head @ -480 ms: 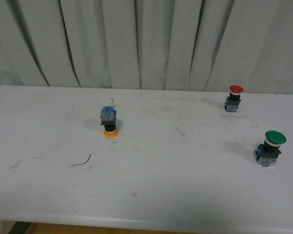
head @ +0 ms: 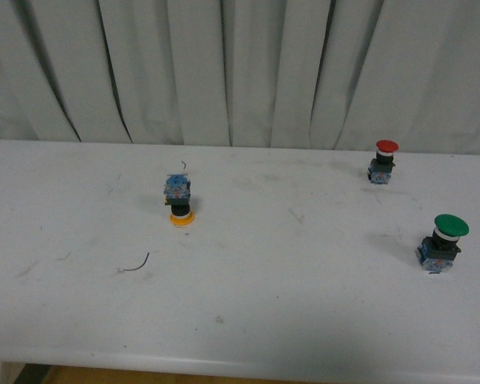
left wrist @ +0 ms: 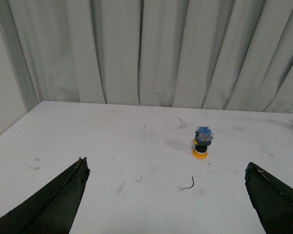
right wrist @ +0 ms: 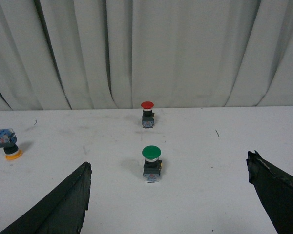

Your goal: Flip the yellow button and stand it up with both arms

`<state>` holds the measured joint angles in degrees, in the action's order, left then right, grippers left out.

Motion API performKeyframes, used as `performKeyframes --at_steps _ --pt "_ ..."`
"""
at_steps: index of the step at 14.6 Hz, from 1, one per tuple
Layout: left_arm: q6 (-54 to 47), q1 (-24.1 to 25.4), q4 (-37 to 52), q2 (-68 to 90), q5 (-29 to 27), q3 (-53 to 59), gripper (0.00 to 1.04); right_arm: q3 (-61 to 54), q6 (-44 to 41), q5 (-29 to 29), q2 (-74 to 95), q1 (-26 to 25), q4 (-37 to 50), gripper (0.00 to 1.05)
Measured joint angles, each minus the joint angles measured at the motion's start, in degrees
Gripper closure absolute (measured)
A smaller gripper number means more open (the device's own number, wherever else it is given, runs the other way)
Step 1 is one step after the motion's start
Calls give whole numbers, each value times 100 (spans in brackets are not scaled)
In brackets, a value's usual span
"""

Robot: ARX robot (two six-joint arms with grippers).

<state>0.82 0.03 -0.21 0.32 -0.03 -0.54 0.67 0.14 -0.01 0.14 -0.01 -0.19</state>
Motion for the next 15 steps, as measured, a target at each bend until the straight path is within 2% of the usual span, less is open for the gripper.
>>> performKeyframes --at_steps 15 --pt "-2 0 0 0 0 0 7 0 0 0 0 0 0 6"
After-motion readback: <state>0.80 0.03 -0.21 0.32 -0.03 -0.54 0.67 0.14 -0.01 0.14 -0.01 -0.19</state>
